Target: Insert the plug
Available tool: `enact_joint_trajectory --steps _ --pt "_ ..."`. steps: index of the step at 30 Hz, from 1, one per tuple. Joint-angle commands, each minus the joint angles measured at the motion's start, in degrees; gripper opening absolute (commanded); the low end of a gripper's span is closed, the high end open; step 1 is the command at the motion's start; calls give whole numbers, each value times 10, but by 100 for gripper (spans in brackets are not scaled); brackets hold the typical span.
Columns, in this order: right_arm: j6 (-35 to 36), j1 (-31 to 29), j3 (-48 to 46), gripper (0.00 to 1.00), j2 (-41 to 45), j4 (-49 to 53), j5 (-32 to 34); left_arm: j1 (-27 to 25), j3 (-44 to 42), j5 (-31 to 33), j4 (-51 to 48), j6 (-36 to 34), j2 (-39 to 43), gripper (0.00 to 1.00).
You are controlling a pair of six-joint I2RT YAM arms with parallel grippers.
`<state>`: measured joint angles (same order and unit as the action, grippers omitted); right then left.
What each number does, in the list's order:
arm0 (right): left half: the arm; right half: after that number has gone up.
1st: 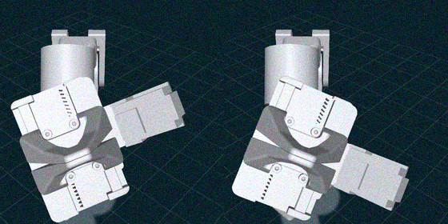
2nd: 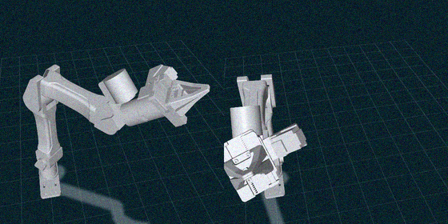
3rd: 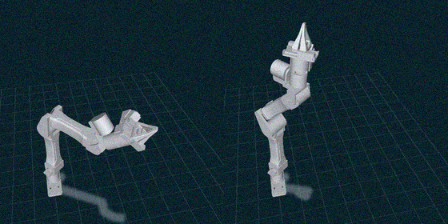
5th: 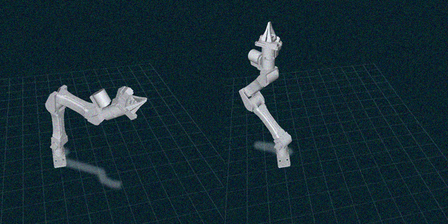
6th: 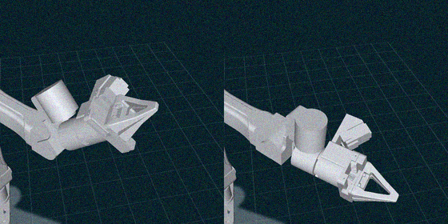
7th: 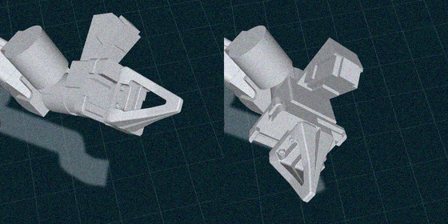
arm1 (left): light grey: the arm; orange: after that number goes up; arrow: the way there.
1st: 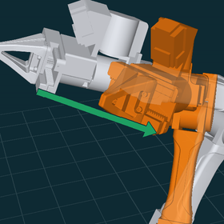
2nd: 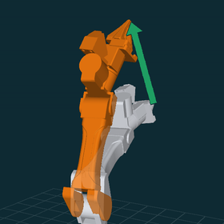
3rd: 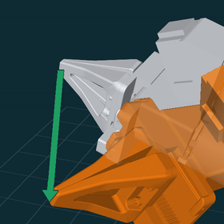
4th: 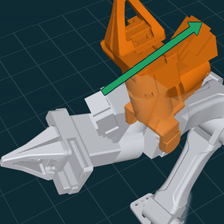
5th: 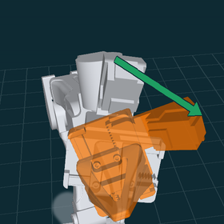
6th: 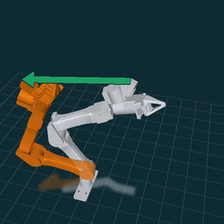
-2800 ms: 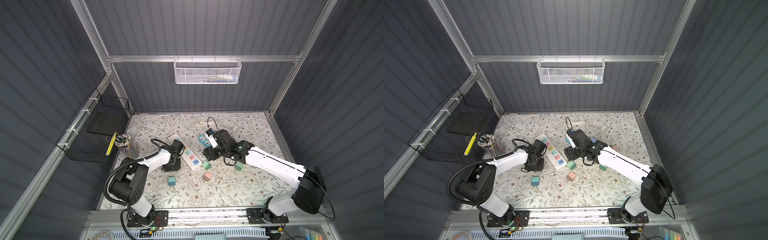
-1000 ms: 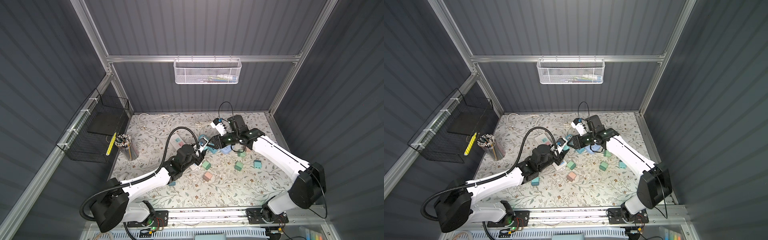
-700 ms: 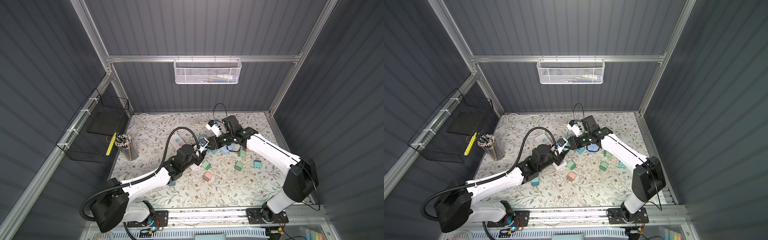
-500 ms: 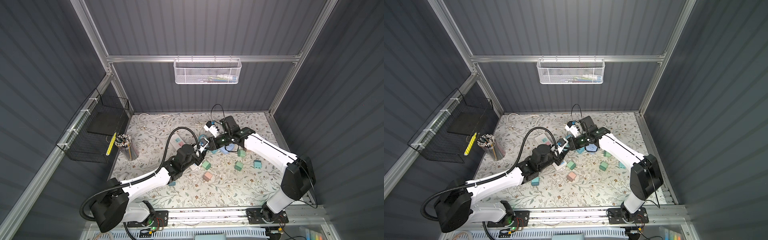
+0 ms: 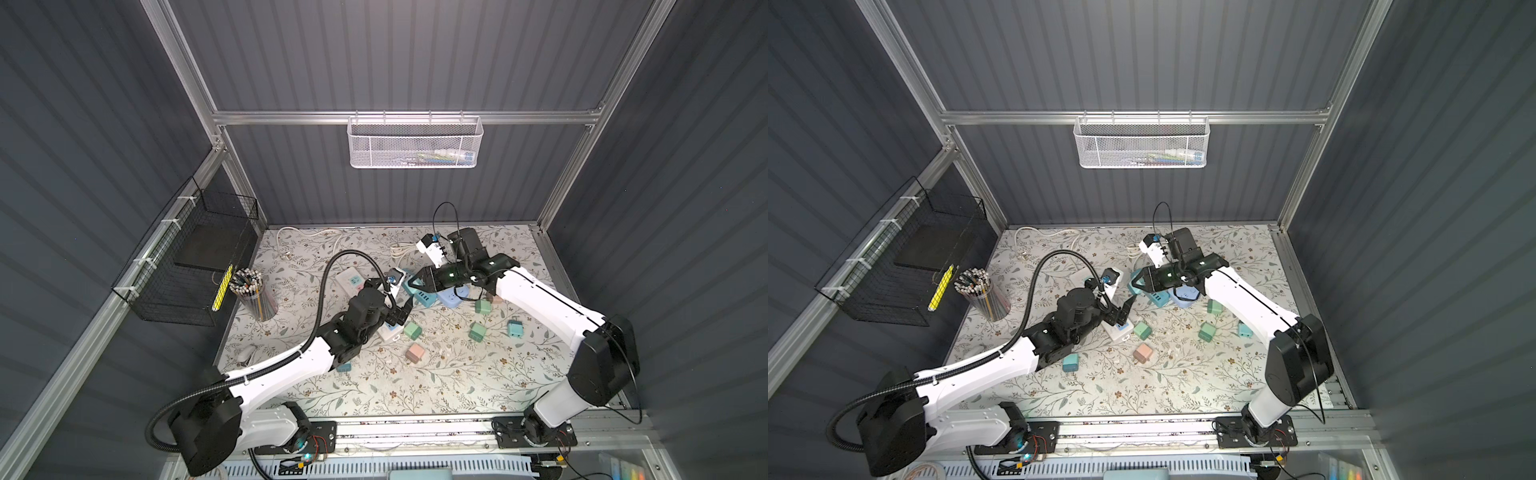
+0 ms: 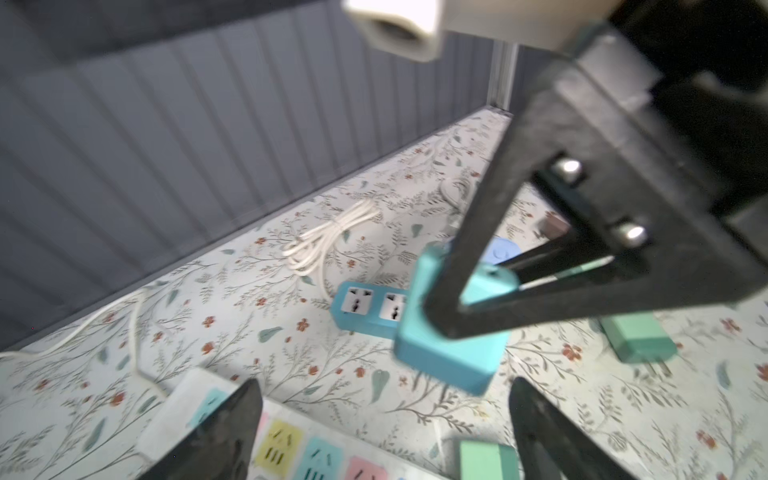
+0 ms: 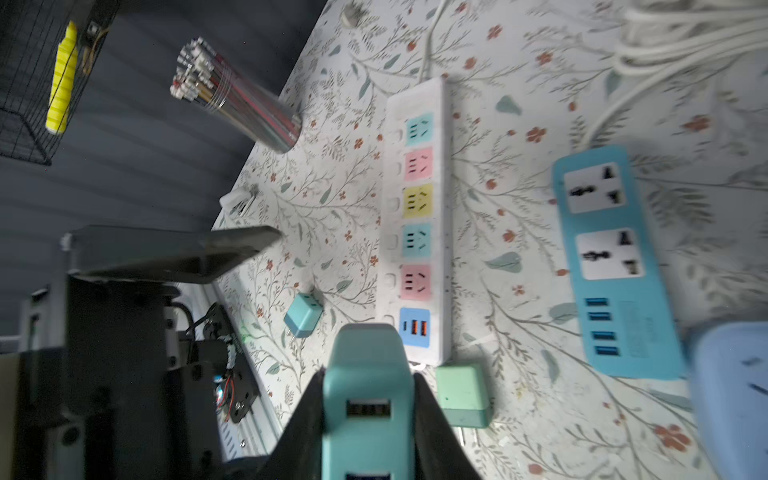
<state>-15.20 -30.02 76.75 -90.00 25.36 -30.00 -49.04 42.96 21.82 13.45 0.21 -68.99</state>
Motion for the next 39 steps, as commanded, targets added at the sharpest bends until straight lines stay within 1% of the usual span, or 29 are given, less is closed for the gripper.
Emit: enact_joint_trajectory --steps 1,3,4,6,7,8,9,11,13,15,17,20,23,27,28,29,31,32,35,39 --pt "-2 23 -20 15 42 -20 79 2 17 149 -76 165 26 100" --pt "2 33 -34 14 58 -21 102 13 69 179 -183 278 8 100" --pt "4 35 -38 14 64 -19 122 20 97 179 -246 329 -6 100" --pt "5 40 -48 14 74 -20 136 49 159 138 -361 432 -51 98" --pt "6 40 -51 14 77 -20 136 68 183 108 -400 473 -72 98" --pt "6 40 -54 14 82 -20 139 94 210 61 -444 519 -97 98" --pt "4 41 -58 14 85 -21 142 117 232 15 -478 551 -124 99" --pt "4 40 -64 14 91 -22 143 143 267 -43 -521 582 -169 100" --pt "4 40 -70 14 98 -24 146 146 292 -59 -549 606 -213 100" --pt "4 40 -75 14 104 -25 147 148 312 -72 -566 621 -249 100" --pt "4 40 -81 14 111 -27 146 151 335 -89 -581 619 -285 100" --pt "3 39 -89 14 121 -28 146 152 370 -93 -616 617 -331 100" --pt "2 39 -97 14 129 -28 143 154 374 -94 -629 626 -362 100" --pt "-1 39 -102 14 133 -28 140 157 374 -111 -609 625 -394 100" --pt "0 40 -103 14 133 -28 139 157 395 -111 -609 624 -407 100" --pt "-1 39 -103 14 134 -28 138 158 396 -112 -604 620 -416 100" --pt "1 39 -105 14 135 -27 134 158 390 -113 -584 611 -428 100" --pt "1 39 -106 14 136 -28 134 158 386 -117 -559 596 -431 100" --pt "2 38 -109 14 138 -28 133 158 362 -114 -527 571 -431 99" --pt "3 38 -109 14 140 -28 135 159 356 -90 -531 568 -431 98"
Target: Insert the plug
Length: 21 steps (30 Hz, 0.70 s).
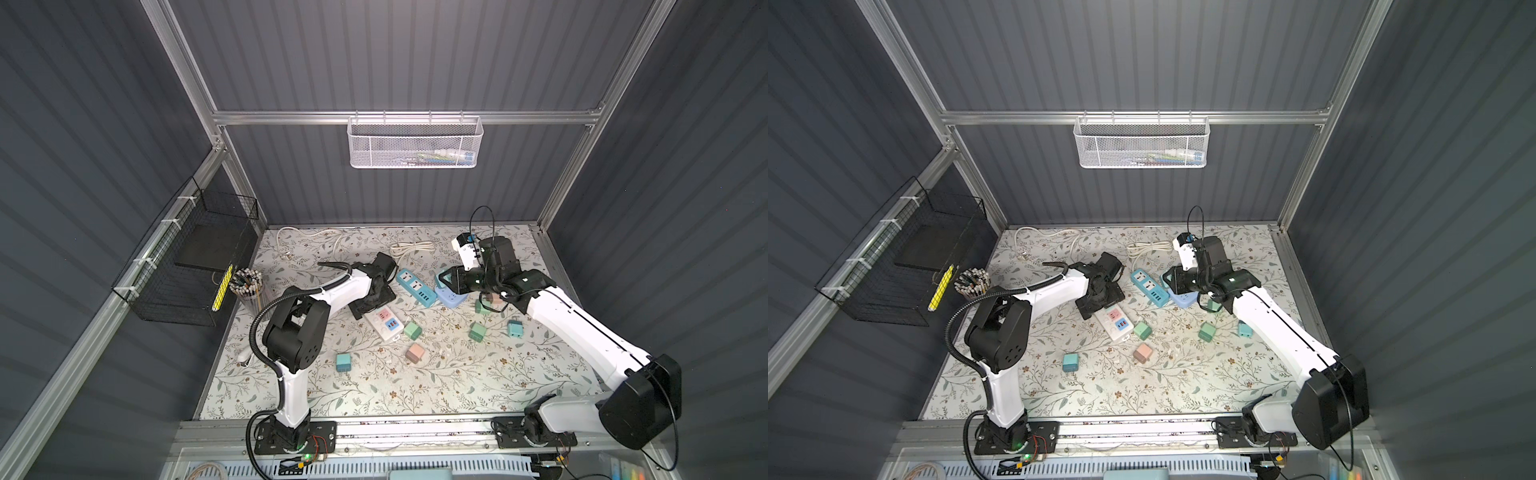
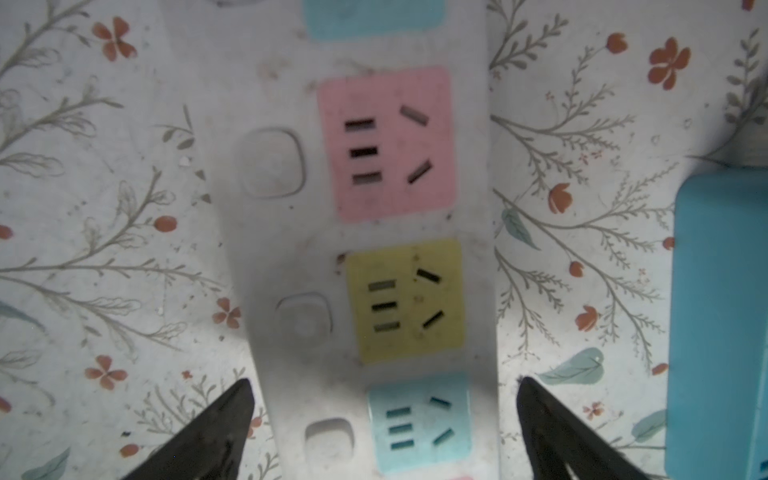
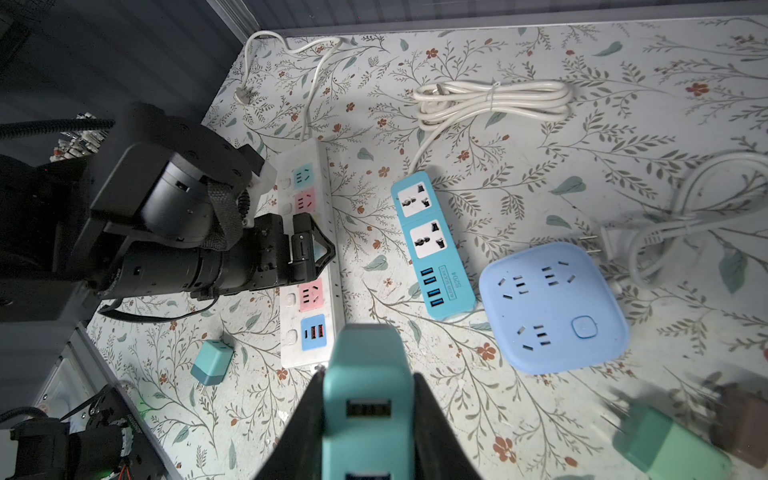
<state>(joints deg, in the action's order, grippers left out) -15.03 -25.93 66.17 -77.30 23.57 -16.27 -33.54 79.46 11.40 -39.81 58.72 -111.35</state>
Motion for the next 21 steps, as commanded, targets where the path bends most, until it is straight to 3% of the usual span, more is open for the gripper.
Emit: enact_joint_trajectory --steps 1,6,14,21 --pt "1 -3 -4 14 13 -26 -3 4 -8 18 -2 -20 -11 97" --pt "-4 -4 3 14 10 -25 -5 4 -24 14 10 -39 -23 80" --pt "-5 -10 11 14 14 -16 10 2 -100 -15 25 -79 27 73" --pt "-15 -41 15 13 -1 -23 69 -49 -177 -59 68 -34 83 71"
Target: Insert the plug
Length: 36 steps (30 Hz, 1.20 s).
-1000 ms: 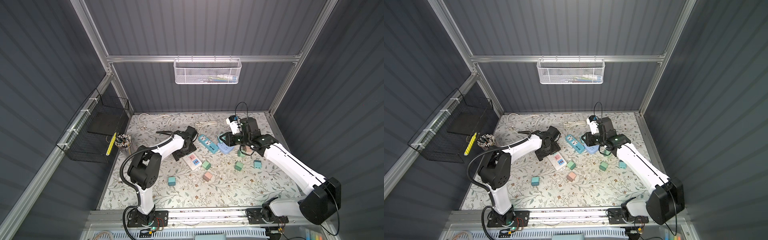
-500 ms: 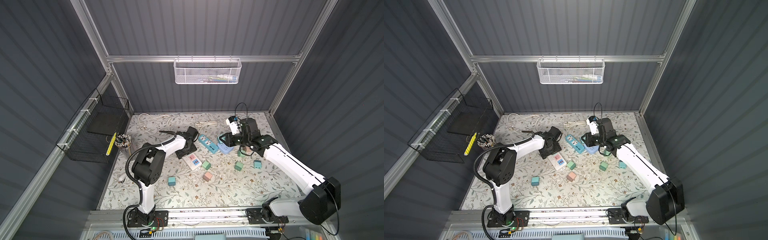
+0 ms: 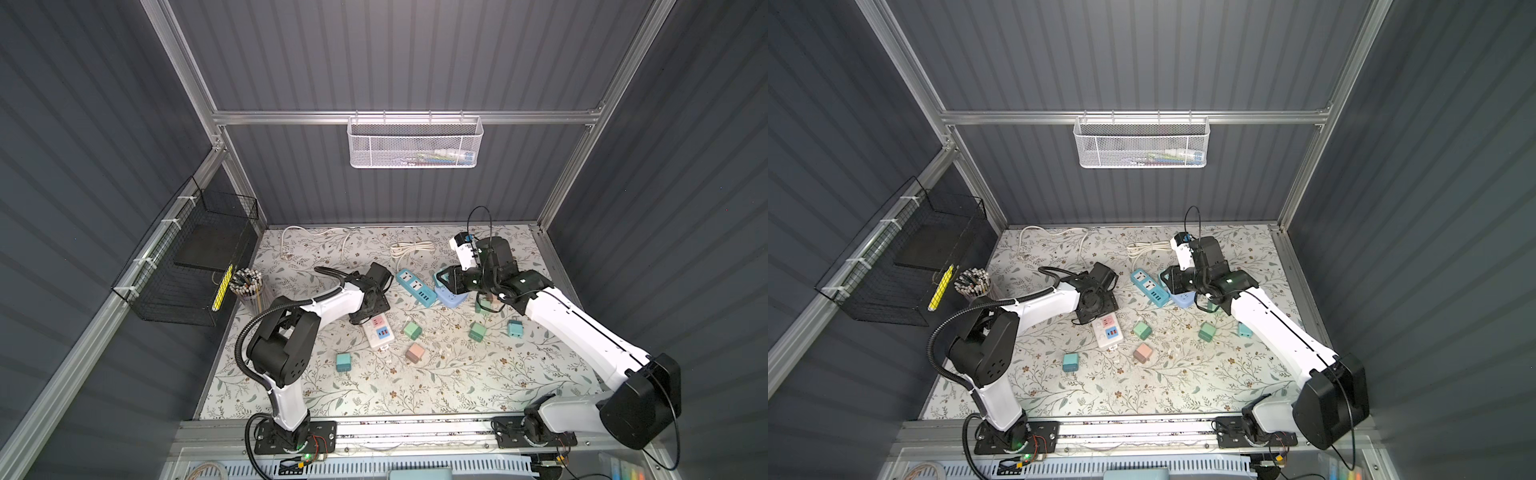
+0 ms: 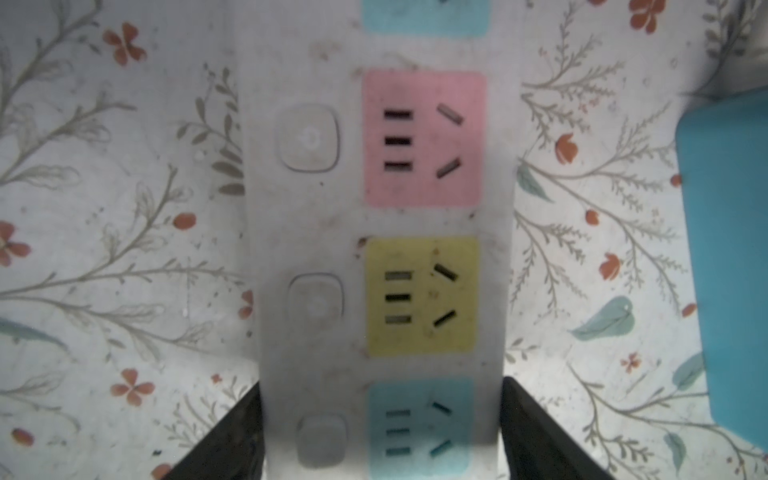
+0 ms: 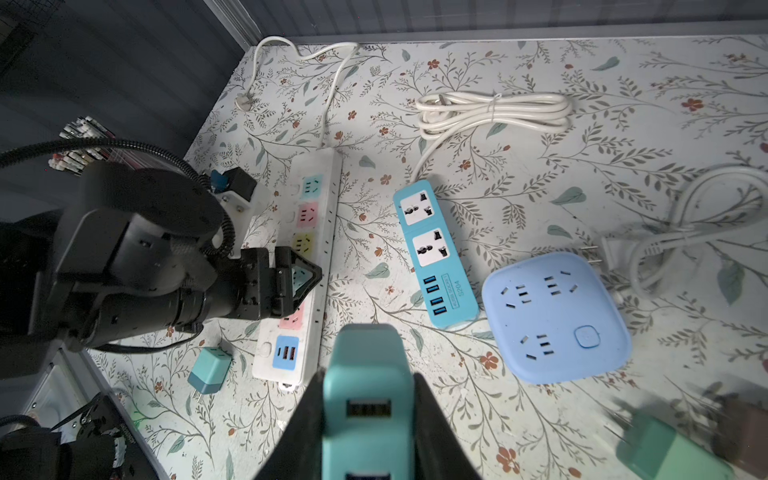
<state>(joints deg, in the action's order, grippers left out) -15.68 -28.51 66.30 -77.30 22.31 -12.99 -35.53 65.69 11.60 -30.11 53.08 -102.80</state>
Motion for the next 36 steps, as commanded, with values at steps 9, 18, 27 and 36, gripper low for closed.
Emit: enact_joint_trajectory --steps 9,18,27,36 --pt "-23 -56 31 13 -36 -17 87 -78 -52 -34 -53 89 20 77" --pt "-49 -84 57 13 -63 -3 151 -77 29 -50 -110 -19 56 100" --pt "-80 -141 96 12 -155 -48 190 101 -49 -100 -97 -115 238 100" --pt "-99 -181 221 10 -322 -64 195 209 -101 -150 -122 -135 258 100"
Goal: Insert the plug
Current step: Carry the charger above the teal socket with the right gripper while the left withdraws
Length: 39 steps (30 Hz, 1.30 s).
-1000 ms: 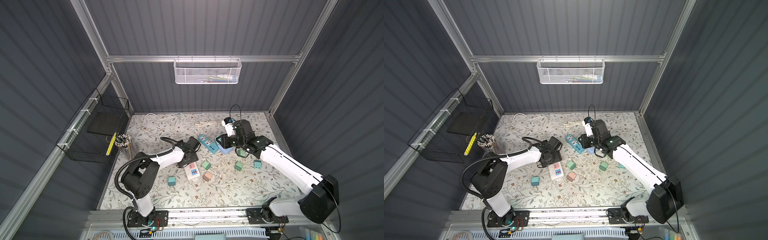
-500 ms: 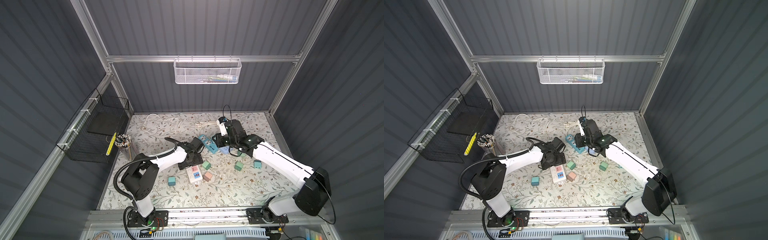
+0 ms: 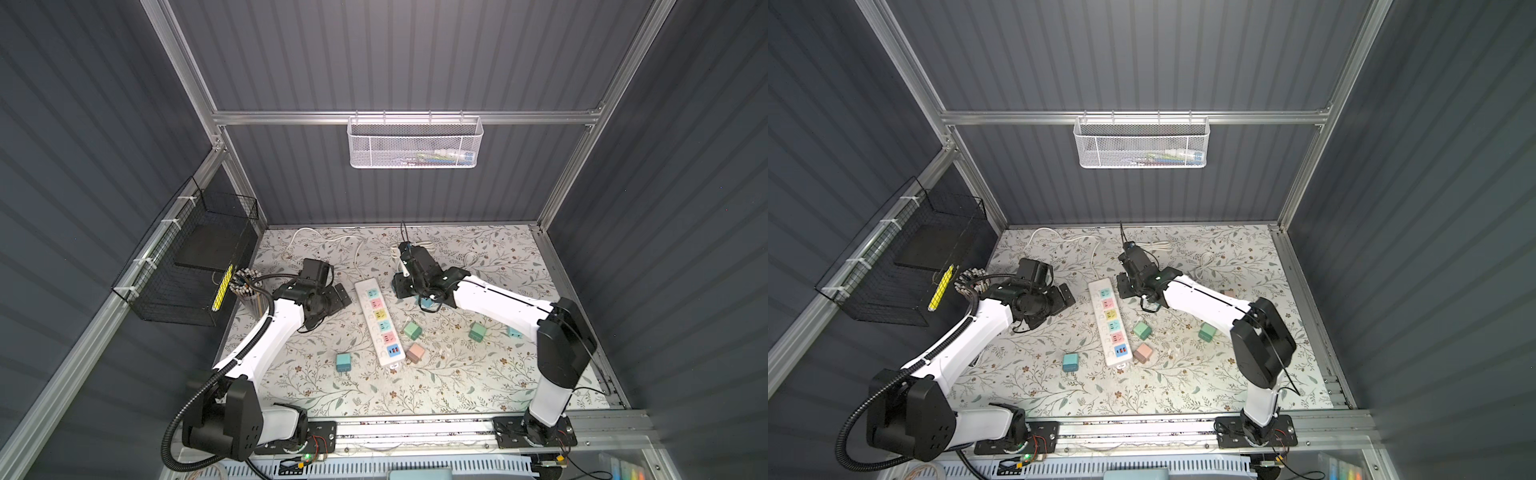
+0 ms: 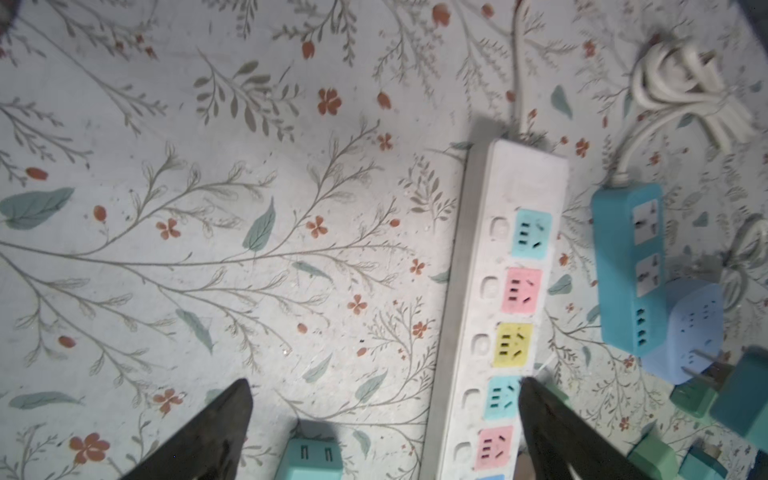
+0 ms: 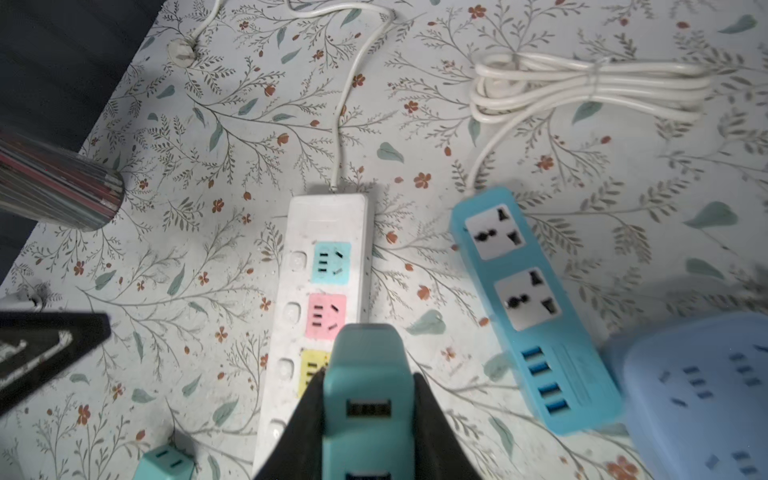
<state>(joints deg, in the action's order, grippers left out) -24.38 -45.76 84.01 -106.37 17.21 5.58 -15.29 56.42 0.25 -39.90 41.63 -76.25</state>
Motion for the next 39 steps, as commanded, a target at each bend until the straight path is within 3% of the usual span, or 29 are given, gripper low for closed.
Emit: enact_joint_trajectory --steps 1,16,39 --pt "-14 -11 58 10 -48 -15 11 8 -12 -40 -20 -21 -10 100" --pt "-27 -25 236 10 -213 78 -8 65 -21 -39 -34 -48 7 100" --pt "-26 -38 288 9 -262 131 44 92 -21 -72 -26 -64 20 100"
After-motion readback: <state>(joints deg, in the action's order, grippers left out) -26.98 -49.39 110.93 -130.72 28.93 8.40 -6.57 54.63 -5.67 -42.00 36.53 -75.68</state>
